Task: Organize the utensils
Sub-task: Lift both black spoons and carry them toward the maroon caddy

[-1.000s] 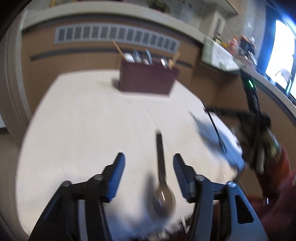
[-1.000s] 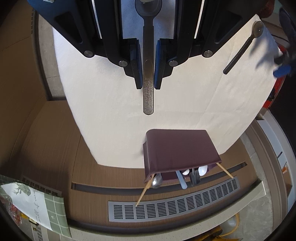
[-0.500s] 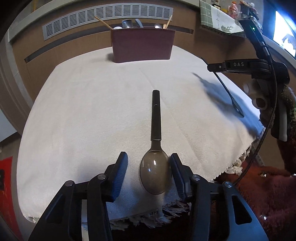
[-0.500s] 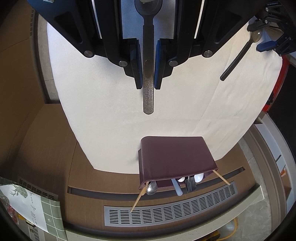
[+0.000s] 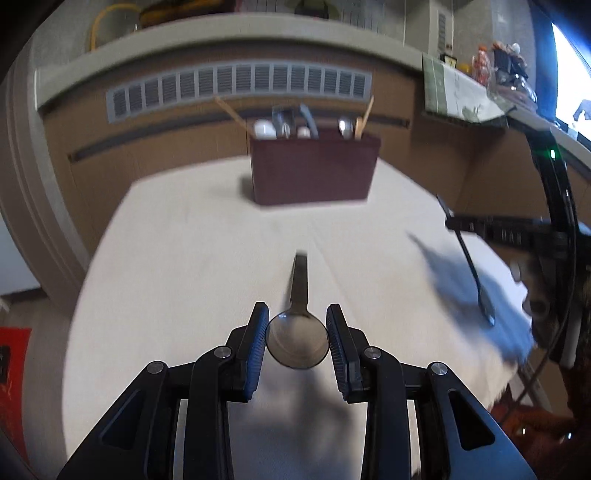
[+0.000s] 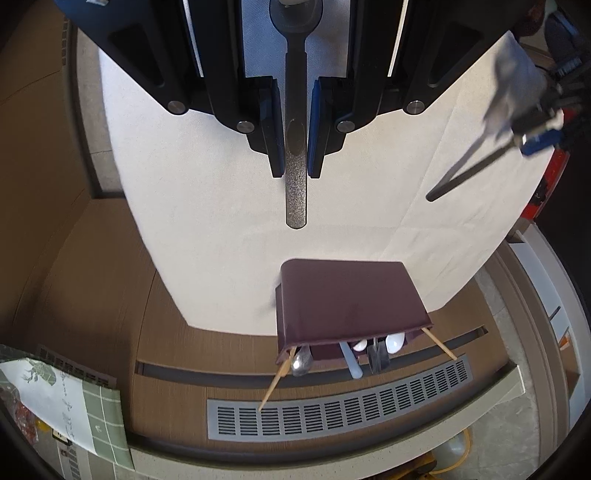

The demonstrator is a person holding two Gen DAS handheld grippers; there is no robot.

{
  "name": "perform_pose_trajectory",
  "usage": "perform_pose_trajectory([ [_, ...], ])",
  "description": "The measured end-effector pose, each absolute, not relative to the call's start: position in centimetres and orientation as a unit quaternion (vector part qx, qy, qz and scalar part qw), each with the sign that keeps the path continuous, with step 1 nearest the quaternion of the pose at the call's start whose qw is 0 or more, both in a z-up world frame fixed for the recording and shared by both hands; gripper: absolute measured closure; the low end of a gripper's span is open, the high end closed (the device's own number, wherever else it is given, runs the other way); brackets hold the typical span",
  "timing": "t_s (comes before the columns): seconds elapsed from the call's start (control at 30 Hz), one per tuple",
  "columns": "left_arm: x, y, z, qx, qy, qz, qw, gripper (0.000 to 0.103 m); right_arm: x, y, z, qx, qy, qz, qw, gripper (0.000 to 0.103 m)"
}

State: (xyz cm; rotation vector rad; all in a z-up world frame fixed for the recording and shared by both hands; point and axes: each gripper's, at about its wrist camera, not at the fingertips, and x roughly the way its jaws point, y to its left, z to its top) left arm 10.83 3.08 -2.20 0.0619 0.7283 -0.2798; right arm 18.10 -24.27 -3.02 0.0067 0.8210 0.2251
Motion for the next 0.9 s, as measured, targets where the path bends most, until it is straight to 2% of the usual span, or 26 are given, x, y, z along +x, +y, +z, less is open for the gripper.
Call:
perform_pose_trajectory([
  [0.27, 13.3, 2.3, 1.1, 0.031, 0.303, -0.141, 0.942, 0.07, 18.3, -24.3, -2.2, -0.003, 0.387, 0.107, 0.916, 0.092],
  [0.7, 15.8, 1.5, 3.9, 0.001, 0.289, -0.152, 0.945, 0.07, 18.5, -24.3, 0.4, -0.01, 0.34, 0.11, 0.934, 0.092],
  [0.9, 16.6, 1.3, 7.2, 0.002, 0.255, -0.142, 0.957, 0.07, 19.4, -24.8, 2.4, 0.009, 0.32, 0.114, 0.94, 0.092],
])
